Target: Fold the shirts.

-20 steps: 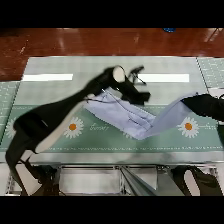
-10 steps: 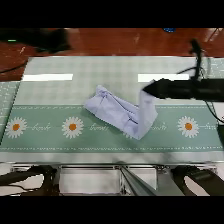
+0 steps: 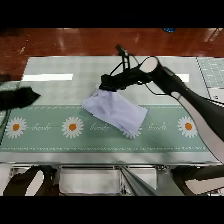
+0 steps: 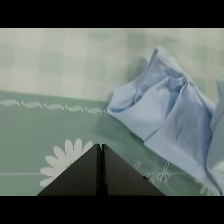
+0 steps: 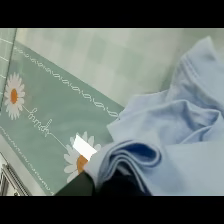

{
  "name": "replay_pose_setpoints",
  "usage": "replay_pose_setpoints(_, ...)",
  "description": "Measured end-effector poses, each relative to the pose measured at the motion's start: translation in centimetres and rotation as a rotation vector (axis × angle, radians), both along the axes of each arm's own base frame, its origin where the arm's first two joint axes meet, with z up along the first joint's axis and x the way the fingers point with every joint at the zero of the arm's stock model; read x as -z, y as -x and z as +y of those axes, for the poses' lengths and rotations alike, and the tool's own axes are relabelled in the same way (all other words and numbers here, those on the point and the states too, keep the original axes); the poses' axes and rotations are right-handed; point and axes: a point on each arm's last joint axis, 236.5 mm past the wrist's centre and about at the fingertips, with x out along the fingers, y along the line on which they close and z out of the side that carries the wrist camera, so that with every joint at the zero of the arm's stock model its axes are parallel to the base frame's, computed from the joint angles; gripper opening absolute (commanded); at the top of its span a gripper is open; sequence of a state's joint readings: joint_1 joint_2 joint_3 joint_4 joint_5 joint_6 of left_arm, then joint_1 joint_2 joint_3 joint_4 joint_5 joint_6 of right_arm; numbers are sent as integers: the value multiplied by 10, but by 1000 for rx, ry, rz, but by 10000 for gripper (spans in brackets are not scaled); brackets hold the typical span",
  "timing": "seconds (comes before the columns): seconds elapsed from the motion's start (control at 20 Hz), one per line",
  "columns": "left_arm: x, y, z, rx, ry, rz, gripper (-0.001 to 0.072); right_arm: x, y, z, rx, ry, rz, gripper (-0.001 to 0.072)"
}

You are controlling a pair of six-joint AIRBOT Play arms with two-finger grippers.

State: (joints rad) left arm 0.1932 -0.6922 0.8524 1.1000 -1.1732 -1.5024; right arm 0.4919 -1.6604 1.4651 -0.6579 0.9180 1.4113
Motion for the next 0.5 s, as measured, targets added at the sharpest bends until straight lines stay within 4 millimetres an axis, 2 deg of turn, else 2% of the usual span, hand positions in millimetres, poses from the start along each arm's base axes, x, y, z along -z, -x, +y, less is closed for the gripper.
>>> replay_pose_setpoints(0.05, 14, 8, -5, -4, 26, 15, 16, 12, 0, 9, -6, -2, 24, 416)
replay_pose_setpoints(0.15, 44, 23, -12, -16, 70, 65, 16, 28, 6, 25, -42, -19, 56, 415)
replay_pose_setpoints(0.25, 67, 29, -16, -36, 109, 93, 16, 30, 14, 29, -80, -43, 86, 414)
replay_pose_setpoints(0.3, 74, 31, -18, -45, 125, 101, 16, 26, 13, 25, -88, -55, 98, 414)
replay_pose_setpoints(0.4, 83, 33, -21, -57, 149, 111, 16, 4, 7, 3, -85, -83, 104, 414)
replay_pose_setpoints(0.5, 86, 32, -23, -67, 166, 111, 16, -31, -1, -37, -75, -91, 73, 414)
